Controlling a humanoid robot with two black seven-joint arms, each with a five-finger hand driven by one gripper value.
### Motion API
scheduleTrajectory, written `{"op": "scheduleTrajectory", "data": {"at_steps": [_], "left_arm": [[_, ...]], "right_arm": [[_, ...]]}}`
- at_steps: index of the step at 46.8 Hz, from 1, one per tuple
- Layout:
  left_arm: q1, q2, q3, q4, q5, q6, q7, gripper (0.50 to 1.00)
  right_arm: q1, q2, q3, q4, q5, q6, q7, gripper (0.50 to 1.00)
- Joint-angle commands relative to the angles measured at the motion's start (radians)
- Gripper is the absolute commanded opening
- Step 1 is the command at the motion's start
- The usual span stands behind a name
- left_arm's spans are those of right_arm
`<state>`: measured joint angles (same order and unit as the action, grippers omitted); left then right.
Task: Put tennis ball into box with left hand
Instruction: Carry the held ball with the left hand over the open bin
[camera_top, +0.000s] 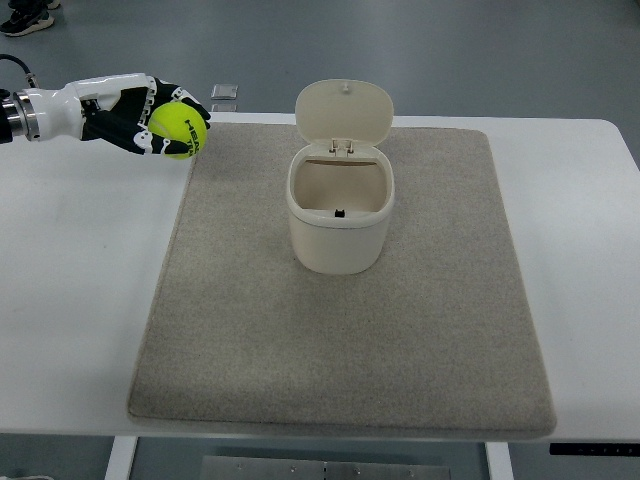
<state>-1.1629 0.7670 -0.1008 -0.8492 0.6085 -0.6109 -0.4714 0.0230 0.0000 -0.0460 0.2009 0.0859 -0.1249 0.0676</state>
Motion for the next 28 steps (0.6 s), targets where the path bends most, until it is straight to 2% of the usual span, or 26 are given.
{"op": "scheduleTrajectory", "data": {"at_steps": [1,6,8,11,18,28], "left_arm": [[0.012,0.003,-0.022,-0.002,0.01,0.0,0.0,0.572],[0.011,0.038,-0.023,-0.047,0.008,0.0,-0.006,0.551],[0.006,0.061,-0.025,-0.086,0.008,0.0,-0.007,0.516],[0.003,0.096,-0.033,-0.14,0.0,0.0,-0.009,0.501],[0.003,0.164,-0.068,-0.244,-0.001,0.0,-0.009,0.5],[0.003,0.186,-0.079,-0.343,-0.004,0.0,-0.009,0.5]], "right_arm": [[0.0,0.0,0.0,0.0,0.0,0.001,0.0,0.901],[0.0,0.0,0.0,0.0,0.0,0.001,0.0,0.901],[0.0,0.0,0.0,0.0,0.0,0.001,0.0,0.901],[0.0,0.0,0.0,0.0,0.0,0.001,0.0,0.901],[0.0,0.0,0.0,0.0,0.0,-0.001,0.0,0.901],[0.0,0.0,0.0,0.0,0.0,0.001,0.0,0.901]]}}
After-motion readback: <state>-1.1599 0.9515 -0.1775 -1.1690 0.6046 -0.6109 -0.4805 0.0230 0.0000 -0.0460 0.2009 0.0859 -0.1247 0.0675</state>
